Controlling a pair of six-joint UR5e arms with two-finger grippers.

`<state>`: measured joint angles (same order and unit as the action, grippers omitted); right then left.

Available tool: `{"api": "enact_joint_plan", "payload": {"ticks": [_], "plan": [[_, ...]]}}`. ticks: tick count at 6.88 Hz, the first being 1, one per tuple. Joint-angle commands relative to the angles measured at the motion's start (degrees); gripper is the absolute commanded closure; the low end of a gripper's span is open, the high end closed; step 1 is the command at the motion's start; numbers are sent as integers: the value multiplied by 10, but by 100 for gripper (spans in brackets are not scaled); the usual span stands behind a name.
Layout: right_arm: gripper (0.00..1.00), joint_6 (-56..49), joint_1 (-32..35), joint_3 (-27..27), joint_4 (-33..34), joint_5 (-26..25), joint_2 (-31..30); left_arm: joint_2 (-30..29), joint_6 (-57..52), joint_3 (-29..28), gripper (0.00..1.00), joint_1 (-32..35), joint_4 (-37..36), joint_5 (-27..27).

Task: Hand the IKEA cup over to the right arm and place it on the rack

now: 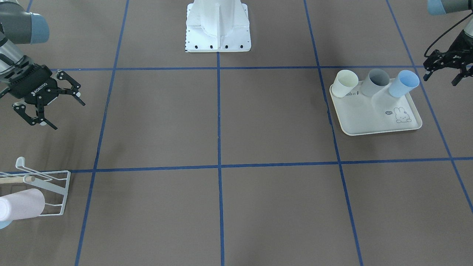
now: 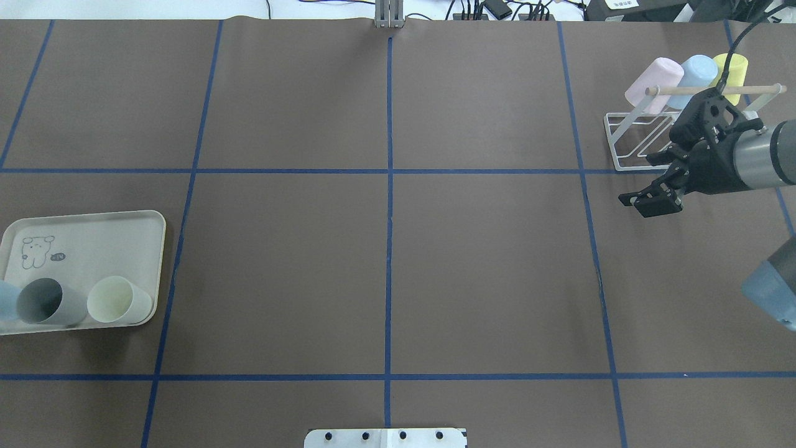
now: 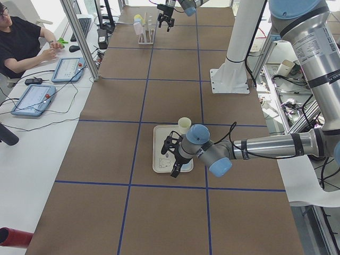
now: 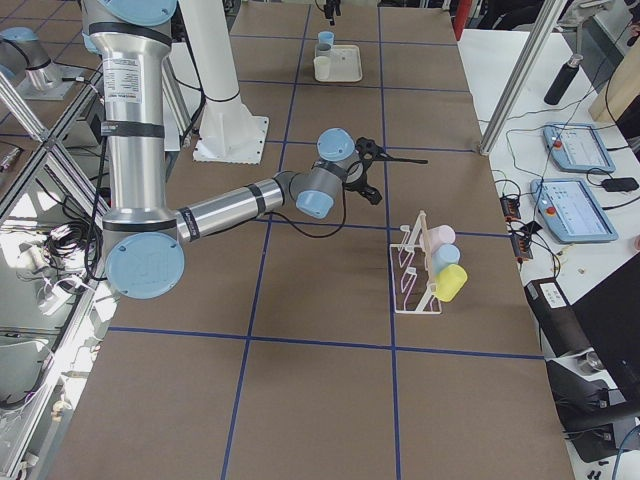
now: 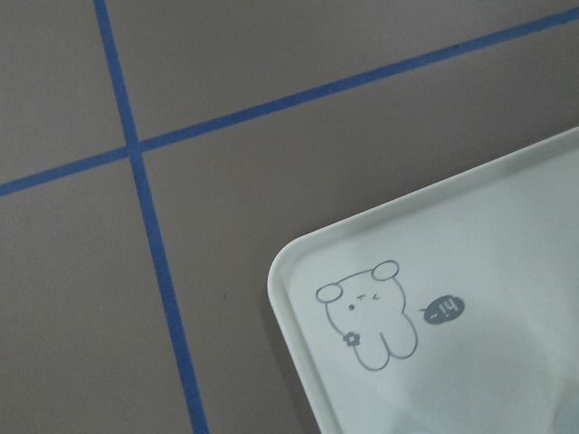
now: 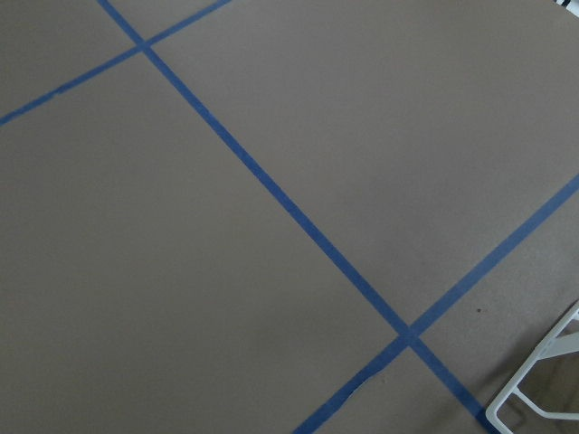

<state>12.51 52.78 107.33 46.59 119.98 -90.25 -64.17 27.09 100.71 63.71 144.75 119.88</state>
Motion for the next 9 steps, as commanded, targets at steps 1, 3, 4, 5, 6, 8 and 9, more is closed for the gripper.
{"api": "enact_joint_plan", "payload": {"ticks": [1, 3, 4, 5, 6, 8, 9], "plan": [[0, -10, -29, 2, 3, -40, -12, 5, 20, -10, 0, -4, 5, 17], [0, -84, -28, 4, -5, -45, -34, 3, 48, -10, 0, -6, 17, 25], [0, -86, -29, 5, -5, -47, -35, 3, 50, -10, 1, -6, 18, 30], [0, -86, -29, 6, -5, -47, -34, 2, 51, -11, 8, -7, 17, 30], [0, -86, -29, 5, -5, -47, -34, 0, 51, -11, 14, -8, 17, 30], [0, -86, -29, 5, -5, -47, -34, -2, 51, -11, 17, -21, 16, 46], [0, -86, -29, 5, -5, -47, -34, -2, 50, -11, 17, -26, 16, 54]]}}
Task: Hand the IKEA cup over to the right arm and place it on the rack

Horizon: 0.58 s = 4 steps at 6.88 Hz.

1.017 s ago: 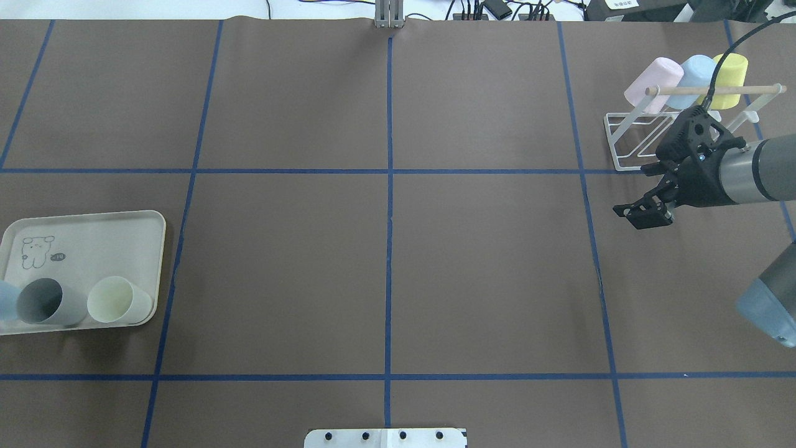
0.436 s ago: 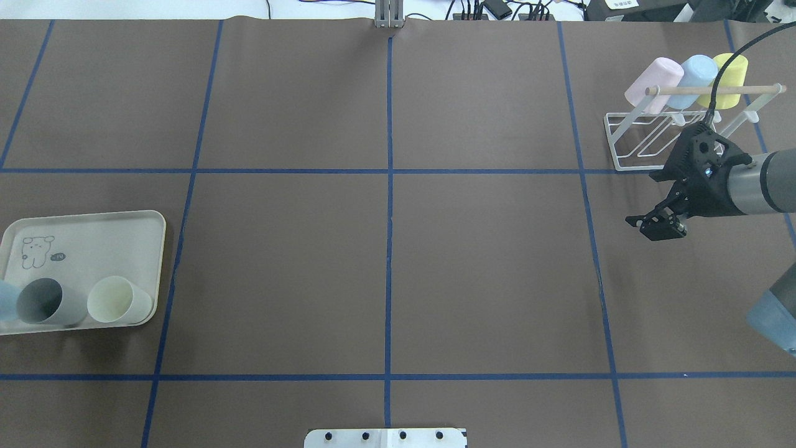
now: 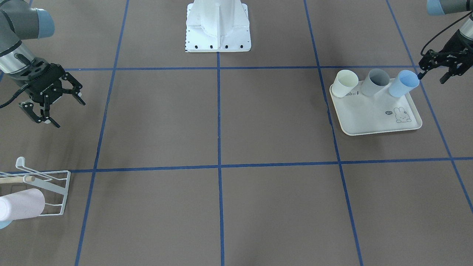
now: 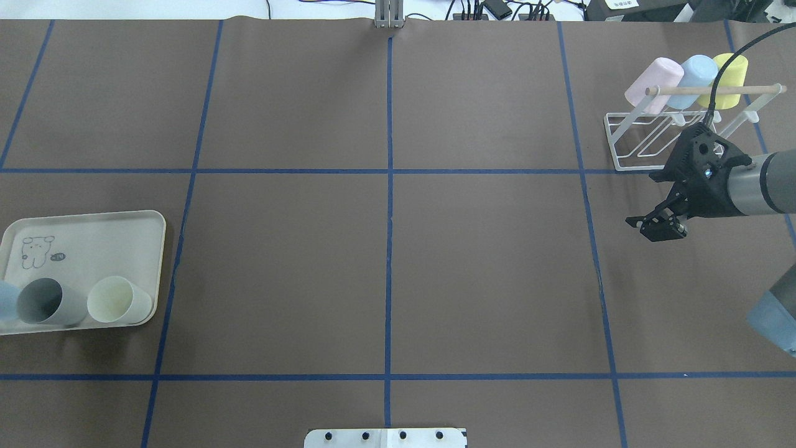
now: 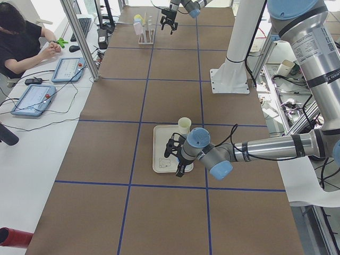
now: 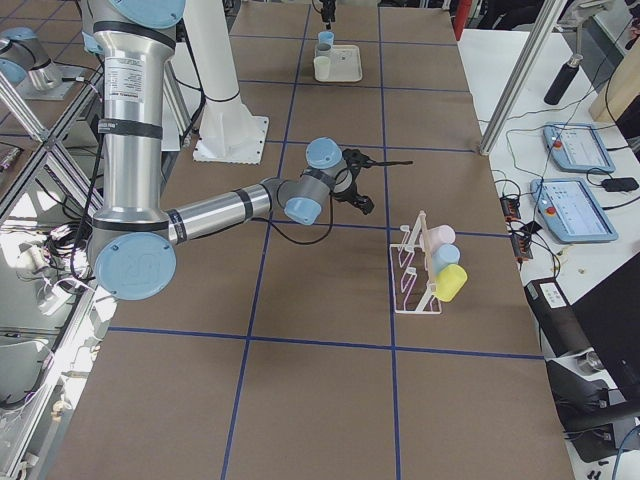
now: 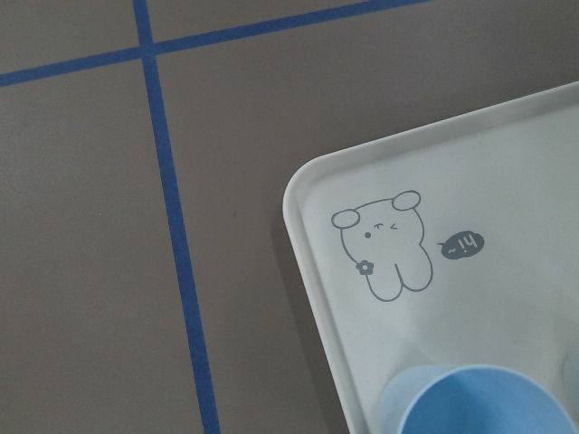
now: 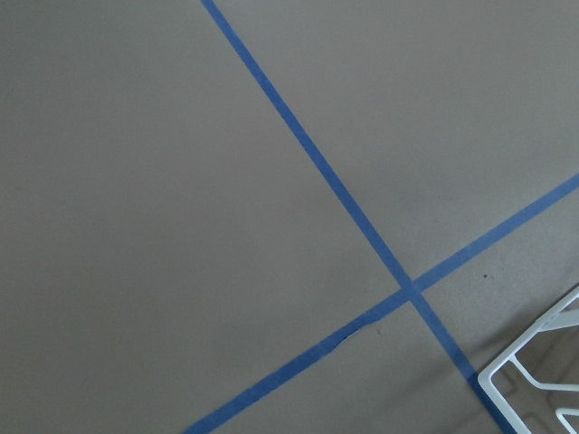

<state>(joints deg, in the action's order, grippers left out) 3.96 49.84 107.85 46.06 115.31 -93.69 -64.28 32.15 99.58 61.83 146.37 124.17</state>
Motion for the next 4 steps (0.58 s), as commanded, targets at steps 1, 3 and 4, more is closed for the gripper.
{"api": "enact_joint_plan", "payload": {"ticks": [1, 3, 4], "plan": [[0, 0, 0, -1, 0, 0, -1, -1, -1, -1, 19, -14, 0, 12], [0, 0, 0, -2, 0, 0, -1, -1, 0, -1, 42, -15, -2, 12], [0, 0, 0, -2, 0, 0, -1, -6, 0, -5, 43, -15, -2, 12]]}}
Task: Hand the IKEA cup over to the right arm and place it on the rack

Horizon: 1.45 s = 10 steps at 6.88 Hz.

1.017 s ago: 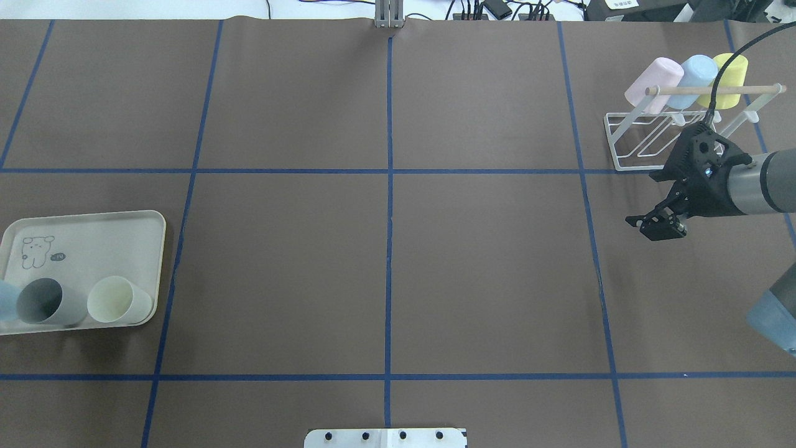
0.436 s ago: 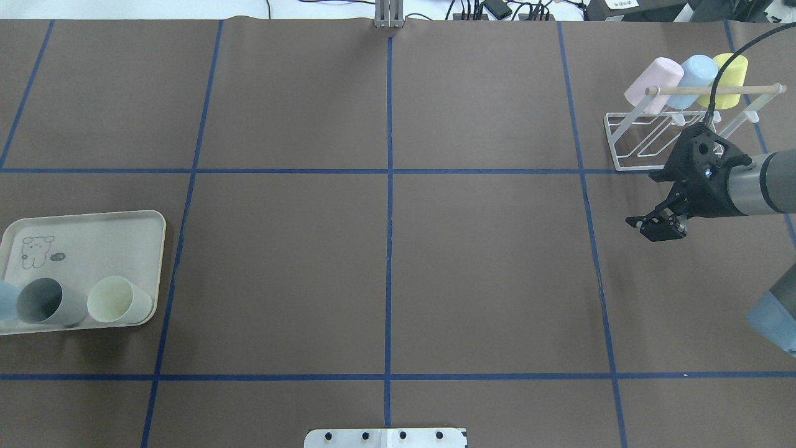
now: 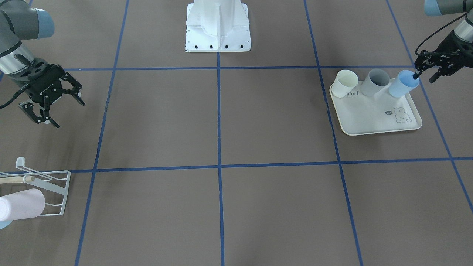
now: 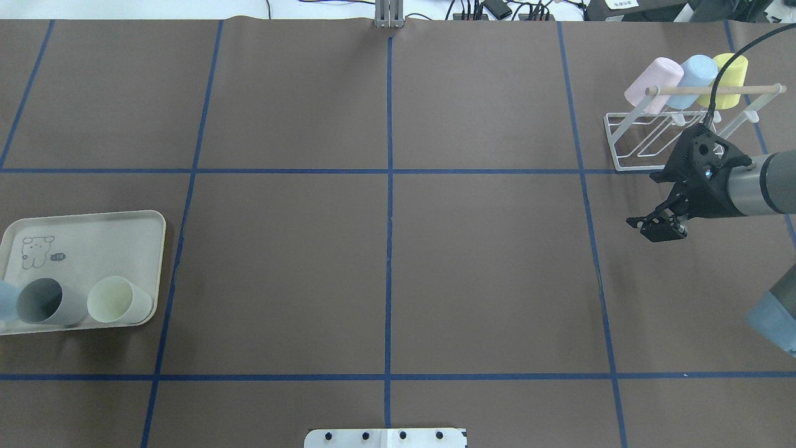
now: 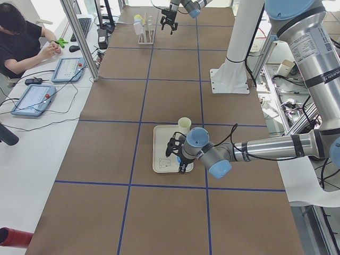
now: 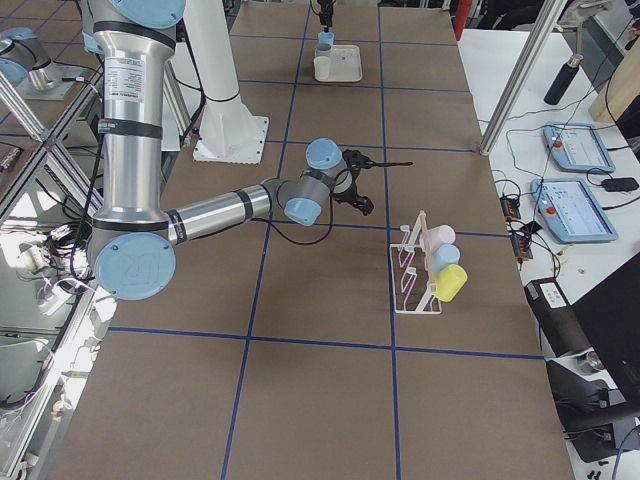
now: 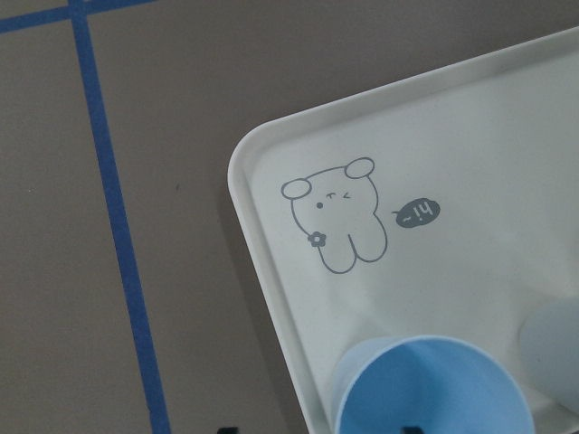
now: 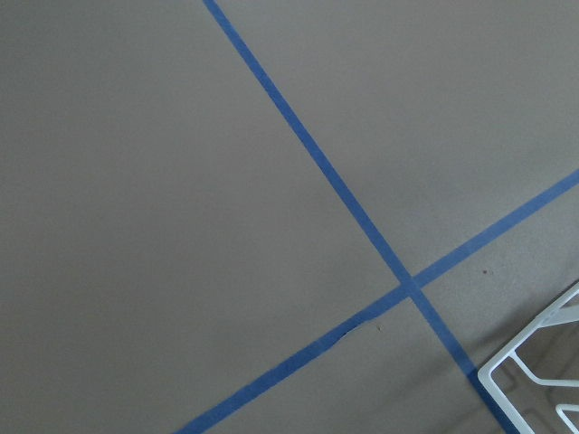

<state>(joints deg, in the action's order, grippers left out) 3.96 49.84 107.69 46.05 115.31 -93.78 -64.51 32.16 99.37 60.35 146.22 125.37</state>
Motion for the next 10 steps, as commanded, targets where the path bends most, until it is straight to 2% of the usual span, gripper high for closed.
{"api": "enact_joint_plan", "payload": {"ticks": [1, 2, 3, 6, 7, 9, 10], "plan": [[0, 0, 0, 0, 0, 0, 0, -11, 0, -11, 43, -1, -1, 0], [0, 0, 0, 0, 0, 0, 0, -15, 0, -15, 46, -5, -1, 0], [0, 0, 0, 0, 0, 0, 0, -15, 0, -16, 53, -5, -1, 14], [0, 0, 1, 0, 0, 0, 0, -14, -6, -16, 96, -6, 2, 37], [0, 0, 0, 0, 0, 1, 0, -14, -6, -15, 100, -5, 2, 37], [0, 0, 0, 0, -1, 2, 1, -14, -7, -11, 100, -4, -2, 43], [0, 0, -1, -1, -2, 2, 4, -17, -7, -8, 100, -1, -3, 70]]}}
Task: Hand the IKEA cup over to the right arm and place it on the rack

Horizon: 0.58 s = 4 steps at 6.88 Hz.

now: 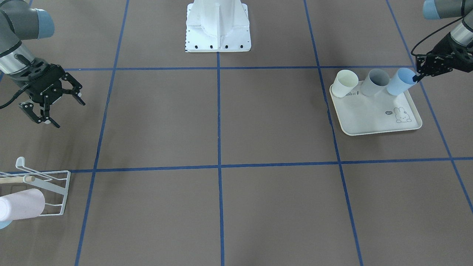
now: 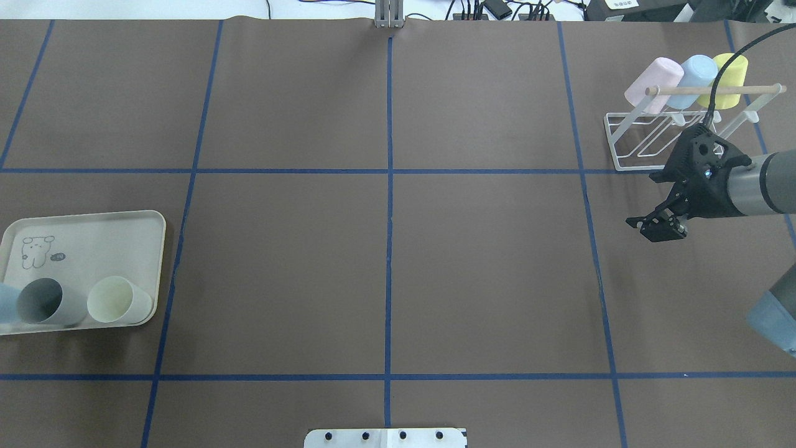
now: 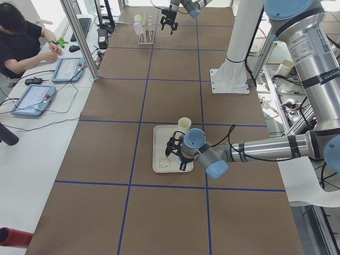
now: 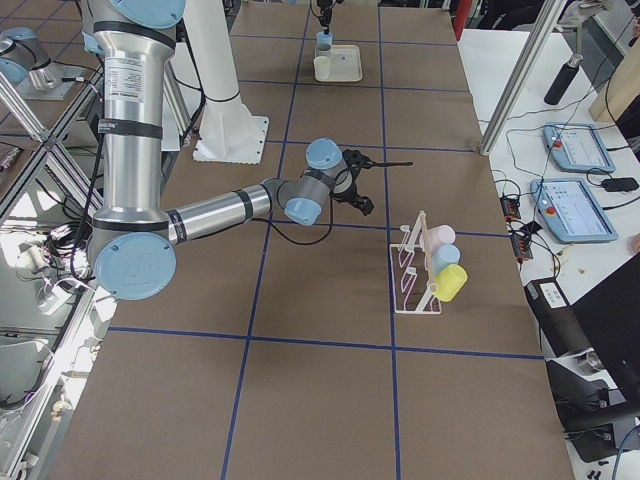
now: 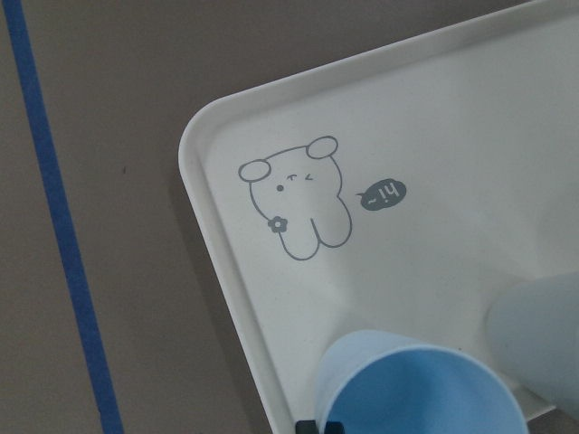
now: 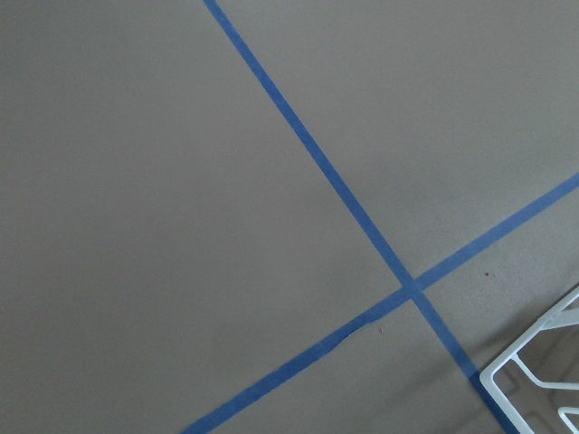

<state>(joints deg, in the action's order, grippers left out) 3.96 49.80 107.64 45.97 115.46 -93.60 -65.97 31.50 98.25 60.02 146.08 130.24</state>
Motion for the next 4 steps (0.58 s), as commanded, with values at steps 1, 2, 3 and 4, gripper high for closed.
{"api": "enact_joint_plan", "payload": {"ticks": [1, 2, 3, 4], "plan": [[0, 3, -1, 1, -3, 1, 8, -1, -2, 17, 100, 13, -4, 37], [0, 7, -3, -5, -33, 0, 9, 0, -2, 32, 100, 57, -11, 65], [0, 9, -3, -15, -53, 0, 18, 0, -2, 35, 100, 76, -12, 96], [0, 10, -8, -22, -54, 2, 30, -1, -2, 40, 100, 83, -13, 97]]}}
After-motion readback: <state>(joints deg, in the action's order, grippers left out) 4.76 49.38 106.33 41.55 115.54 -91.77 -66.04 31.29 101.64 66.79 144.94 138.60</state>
